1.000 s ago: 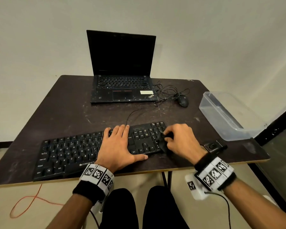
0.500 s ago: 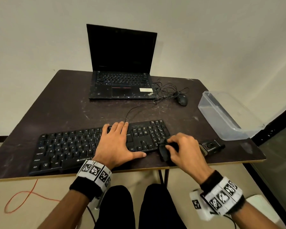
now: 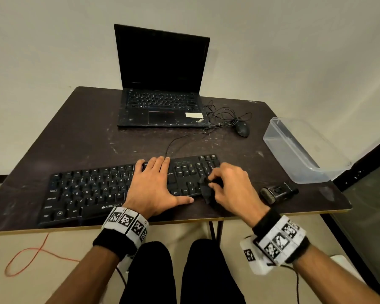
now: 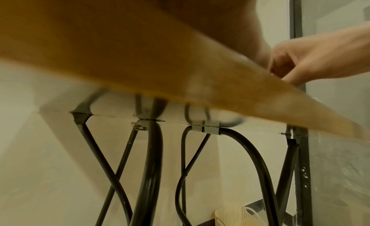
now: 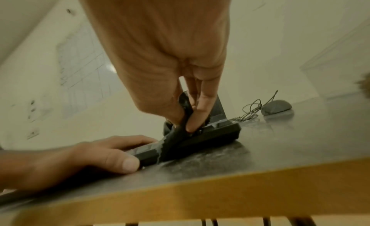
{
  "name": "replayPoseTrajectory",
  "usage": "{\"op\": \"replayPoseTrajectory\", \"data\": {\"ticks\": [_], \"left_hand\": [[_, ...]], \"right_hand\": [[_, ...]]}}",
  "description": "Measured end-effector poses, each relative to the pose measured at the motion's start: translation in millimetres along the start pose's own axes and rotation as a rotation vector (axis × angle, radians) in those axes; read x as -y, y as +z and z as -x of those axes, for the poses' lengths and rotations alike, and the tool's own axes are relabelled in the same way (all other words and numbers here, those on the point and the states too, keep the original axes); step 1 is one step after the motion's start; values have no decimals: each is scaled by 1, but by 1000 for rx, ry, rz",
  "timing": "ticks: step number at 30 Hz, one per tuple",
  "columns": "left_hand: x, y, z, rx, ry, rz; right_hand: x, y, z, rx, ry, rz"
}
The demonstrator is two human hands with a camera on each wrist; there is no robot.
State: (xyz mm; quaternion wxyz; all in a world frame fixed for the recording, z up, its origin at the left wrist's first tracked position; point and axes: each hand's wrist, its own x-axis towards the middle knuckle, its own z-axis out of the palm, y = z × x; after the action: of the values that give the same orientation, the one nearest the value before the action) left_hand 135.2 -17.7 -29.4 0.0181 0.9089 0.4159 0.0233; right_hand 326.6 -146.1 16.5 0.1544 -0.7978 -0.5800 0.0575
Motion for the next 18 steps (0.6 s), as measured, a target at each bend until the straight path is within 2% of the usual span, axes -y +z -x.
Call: {"op": "replayPoseTrajectory", "data": {"ticks": [5,9,15,18], "left_hand": [[-2,1,1,-22,38,-20],[-3,-1,5,-39,37,0],[-2,1,2,-58,40,4],[-2,2,2,-58,43,-1]], "right_hand": [[3,1,-45,-81,51,-74],[16,-1,-80,22,96,-96],[14,-1,-21,140,35,-15],[20,-3,-32,92,48,-36]]}}
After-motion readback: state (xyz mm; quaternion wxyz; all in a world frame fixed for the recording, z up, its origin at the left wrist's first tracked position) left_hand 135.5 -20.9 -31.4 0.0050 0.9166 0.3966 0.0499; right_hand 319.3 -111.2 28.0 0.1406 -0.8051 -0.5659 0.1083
